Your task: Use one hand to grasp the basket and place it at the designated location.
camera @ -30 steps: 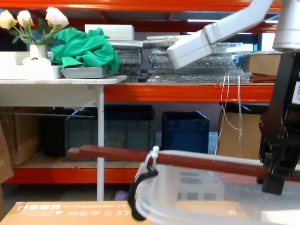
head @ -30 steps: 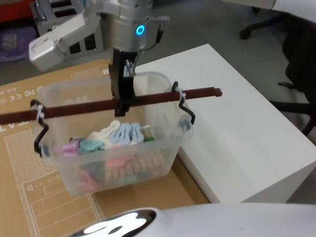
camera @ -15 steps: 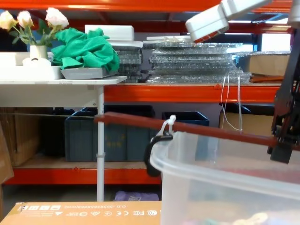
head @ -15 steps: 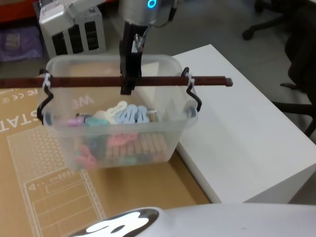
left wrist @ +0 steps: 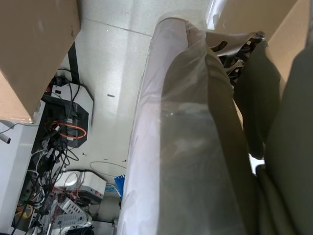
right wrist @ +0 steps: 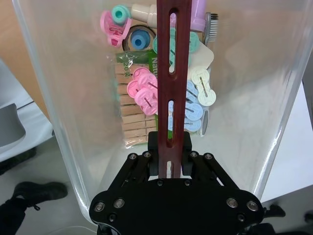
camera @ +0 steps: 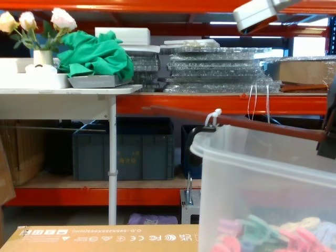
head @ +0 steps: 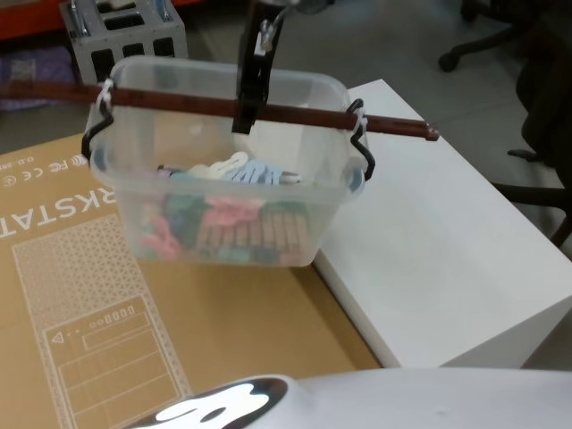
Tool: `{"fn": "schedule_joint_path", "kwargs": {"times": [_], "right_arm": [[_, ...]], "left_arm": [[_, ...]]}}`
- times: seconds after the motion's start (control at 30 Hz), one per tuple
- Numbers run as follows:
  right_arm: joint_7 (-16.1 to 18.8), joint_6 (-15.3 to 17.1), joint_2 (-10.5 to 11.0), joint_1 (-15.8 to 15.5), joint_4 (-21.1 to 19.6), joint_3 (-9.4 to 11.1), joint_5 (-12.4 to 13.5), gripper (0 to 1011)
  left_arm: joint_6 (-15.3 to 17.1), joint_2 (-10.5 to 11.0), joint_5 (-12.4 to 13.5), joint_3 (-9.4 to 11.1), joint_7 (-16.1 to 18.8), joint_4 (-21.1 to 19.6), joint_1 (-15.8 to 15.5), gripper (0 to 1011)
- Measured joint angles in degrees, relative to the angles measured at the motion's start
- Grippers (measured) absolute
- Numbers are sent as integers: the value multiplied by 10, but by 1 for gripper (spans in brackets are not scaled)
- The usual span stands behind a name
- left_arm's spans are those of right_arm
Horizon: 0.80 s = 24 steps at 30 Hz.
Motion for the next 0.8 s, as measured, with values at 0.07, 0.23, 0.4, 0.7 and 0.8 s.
{"fn": "schedule_joint_path", "kwargs": {"times": [0.07, 0.23, 0.4, 0.7, 0.8], "right_arm": [[1, 4, 2, 1, 6, 2, -1, 237], [4, 18, 6, 1, 26, 9, -4, 237], [7, 29, 10, 1, 46, 16, -10, 237], [14, 51, 16, 0, 87, 26, -19, 237], [15, 59, 20, 0, 98, 30, -23, 237]], "left_arm": [[0, 0, 0, 0, 0, 0, 0, 0], [0, 0, 0, 0, 0, 0, 0, 0], [0, 0, 0, 0, 0, 0, 0, 0], [0, 0, 0, 0, 0, 0, 0, 0], [0, 0, 0, 0, 0, 0, 0, 0]]}}
